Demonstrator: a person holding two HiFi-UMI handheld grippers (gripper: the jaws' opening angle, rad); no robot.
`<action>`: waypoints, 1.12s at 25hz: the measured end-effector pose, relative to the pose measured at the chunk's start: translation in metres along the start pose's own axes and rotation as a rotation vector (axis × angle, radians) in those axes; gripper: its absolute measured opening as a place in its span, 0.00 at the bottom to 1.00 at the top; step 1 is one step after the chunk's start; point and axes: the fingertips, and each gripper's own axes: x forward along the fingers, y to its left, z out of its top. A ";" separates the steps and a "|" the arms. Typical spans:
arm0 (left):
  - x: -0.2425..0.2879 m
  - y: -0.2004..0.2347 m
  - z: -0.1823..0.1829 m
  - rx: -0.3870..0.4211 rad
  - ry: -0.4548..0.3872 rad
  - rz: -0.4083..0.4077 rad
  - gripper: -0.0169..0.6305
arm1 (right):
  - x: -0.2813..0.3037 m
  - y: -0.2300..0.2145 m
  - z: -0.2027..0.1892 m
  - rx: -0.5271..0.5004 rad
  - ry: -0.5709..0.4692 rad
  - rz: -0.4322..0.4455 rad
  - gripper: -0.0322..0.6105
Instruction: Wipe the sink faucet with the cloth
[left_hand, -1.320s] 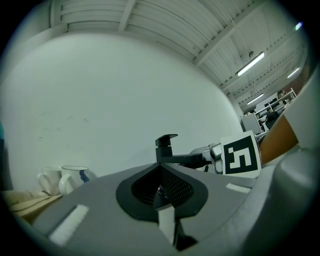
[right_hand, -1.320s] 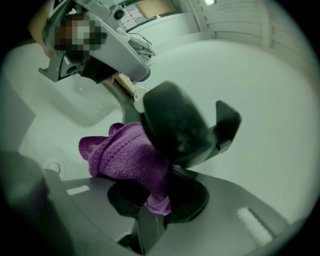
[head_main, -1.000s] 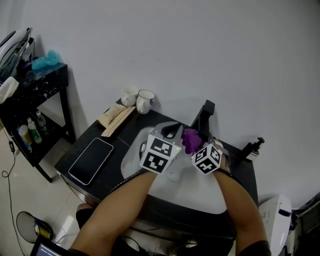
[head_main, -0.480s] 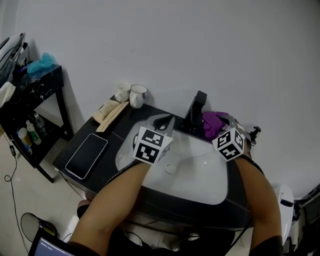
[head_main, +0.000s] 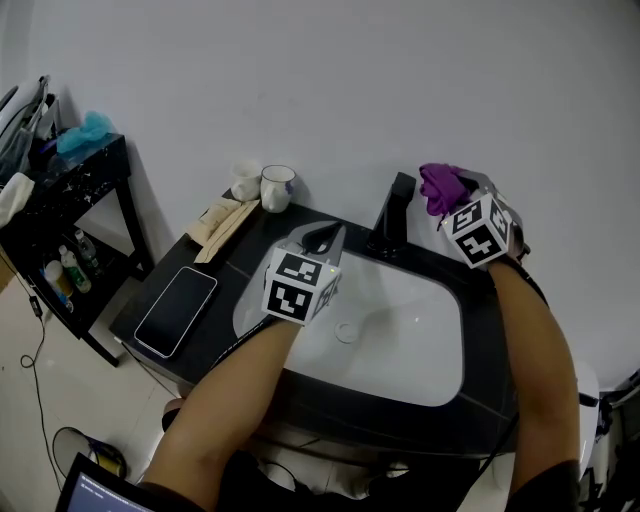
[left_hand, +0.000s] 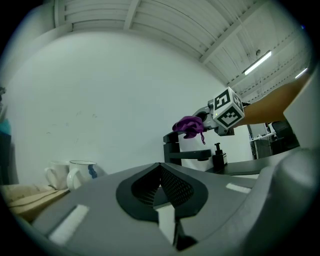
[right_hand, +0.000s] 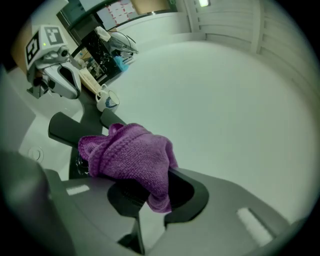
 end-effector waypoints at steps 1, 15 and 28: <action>0.000 0.000 0.000 0.001 0.001 -0.001 0.05 | 0.003 0.007 -0.003 -0.010 0.005 0.010 0.16; 0.002 -0.001 0.002 0.009 -0.004 -0.010 0.05 | 0.026 0.121 -0.050 -0.091 0.102 0.200 0.16; -0.005 0.000 0.007 0.028 -0.033 0.021 0.05 | -0.033 0.179 -0.054 -0.080 0.070 0.393 0.16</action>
